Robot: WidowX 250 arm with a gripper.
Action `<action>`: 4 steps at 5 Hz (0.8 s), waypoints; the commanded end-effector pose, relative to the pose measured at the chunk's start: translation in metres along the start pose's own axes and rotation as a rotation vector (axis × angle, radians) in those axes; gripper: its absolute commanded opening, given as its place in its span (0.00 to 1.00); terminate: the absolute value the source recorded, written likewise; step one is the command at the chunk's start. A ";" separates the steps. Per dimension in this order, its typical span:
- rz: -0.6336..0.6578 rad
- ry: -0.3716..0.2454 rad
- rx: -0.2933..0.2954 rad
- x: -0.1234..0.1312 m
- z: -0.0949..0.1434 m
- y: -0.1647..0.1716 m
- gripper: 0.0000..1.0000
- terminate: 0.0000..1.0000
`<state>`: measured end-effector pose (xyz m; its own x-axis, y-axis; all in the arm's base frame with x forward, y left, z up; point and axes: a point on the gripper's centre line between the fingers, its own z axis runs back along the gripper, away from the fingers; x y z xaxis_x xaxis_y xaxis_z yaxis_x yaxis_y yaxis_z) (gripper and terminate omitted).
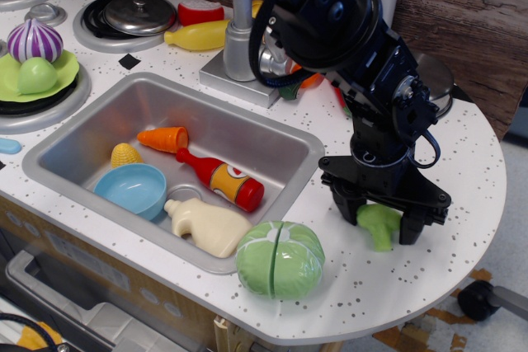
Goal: Put broccoli in bowl
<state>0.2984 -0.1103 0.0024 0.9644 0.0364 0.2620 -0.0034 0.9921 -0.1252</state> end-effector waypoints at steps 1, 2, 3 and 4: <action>0.009 -0.014 0.007 0.001 0.001 -0.001 0.00 0.00; 0.019 -0.007 0.021 -0.001 0.005 0.000 0.00 0.00; -0.023 0.042 0.119 0.008 0.036 0.014 0.00 0.00; -0.026 0.077 0.210 0.020 0.066 0.050 0.00 0.00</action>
<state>0.2954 -0.0227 0.0532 0.9932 0.0344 0.1109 -0.0517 0.9862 0.1576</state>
